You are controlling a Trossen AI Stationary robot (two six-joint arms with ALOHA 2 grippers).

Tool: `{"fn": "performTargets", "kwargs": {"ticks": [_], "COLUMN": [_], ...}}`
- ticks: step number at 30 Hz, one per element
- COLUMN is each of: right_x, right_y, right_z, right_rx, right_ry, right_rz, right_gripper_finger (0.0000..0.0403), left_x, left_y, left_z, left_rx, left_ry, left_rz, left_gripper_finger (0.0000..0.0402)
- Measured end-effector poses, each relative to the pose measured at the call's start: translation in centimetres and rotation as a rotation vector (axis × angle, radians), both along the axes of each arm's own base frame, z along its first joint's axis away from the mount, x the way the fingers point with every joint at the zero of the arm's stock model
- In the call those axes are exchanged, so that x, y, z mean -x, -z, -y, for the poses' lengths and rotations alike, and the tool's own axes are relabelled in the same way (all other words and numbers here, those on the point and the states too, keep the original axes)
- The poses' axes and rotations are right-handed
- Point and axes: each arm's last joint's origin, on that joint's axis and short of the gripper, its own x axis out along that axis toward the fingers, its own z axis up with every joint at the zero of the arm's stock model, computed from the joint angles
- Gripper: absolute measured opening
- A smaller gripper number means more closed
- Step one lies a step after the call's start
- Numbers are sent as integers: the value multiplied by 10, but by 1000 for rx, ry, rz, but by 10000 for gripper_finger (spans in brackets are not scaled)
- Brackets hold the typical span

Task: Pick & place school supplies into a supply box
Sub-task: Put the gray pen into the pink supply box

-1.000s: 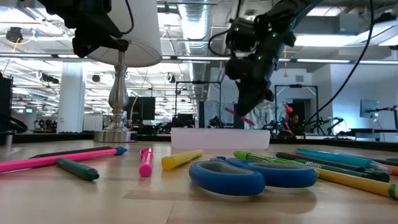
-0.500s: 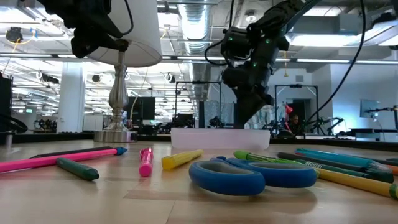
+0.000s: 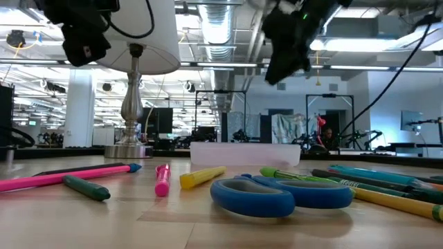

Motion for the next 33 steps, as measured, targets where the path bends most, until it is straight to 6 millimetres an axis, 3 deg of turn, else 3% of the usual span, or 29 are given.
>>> {"fn": "performTargets", "kwargs": {"ticks": [6, 14, 22, 28, 33], "right_x": [24, 51, 69, 80, 88], "right_y": [-26, -43, -43, -40, -39], "right_z": [-28, -65, -99, -116, -133], "right_rx": [27, 45, 64, 41, 15], "right_ry": [-28, -86, -82, -41, -24], "right_rz": [49, 67, 38, 6, 19], "right_gripper_finger": [92, 92, 92, 92, 92], "left_x": [-4, -2, -5, -19, -27], "left_y": [11, 27, 49, 77, 103], "left_z": [17, 38, 66, 80, 88], "left_rx": [7, -49, -257, -444, -473], "left_ry": [121, 309, 557, 722, 873], "left_rz": [-77, -195, -234, -261, -328], "left_gripper_finger": [128, 128, 128, 128, 128]}}
